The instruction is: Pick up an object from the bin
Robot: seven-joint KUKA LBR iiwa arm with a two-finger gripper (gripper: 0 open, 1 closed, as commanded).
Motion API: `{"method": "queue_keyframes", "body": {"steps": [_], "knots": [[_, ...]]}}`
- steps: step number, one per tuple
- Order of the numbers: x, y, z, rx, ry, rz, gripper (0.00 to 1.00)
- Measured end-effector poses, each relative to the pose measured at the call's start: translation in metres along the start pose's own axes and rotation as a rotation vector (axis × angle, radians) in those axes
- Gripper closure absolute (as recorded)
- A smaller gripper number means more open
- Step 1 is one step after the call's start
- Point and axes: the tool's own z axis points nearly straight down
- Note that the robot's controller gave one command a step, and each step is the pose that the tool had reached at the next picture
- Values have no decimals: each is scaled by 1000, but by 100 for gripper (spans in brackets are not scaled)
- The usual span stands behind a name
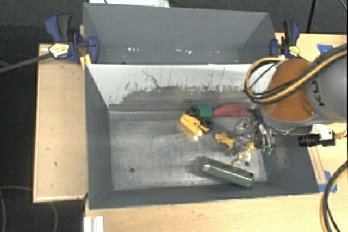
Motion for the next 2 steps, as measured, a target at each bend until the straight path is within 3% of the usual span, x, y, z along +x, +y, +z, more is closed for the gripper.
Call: {"method": "queue_keyframes", "body": {"steps": [2], "knots": [[2,-1,-23,4,5,0,100]]}}
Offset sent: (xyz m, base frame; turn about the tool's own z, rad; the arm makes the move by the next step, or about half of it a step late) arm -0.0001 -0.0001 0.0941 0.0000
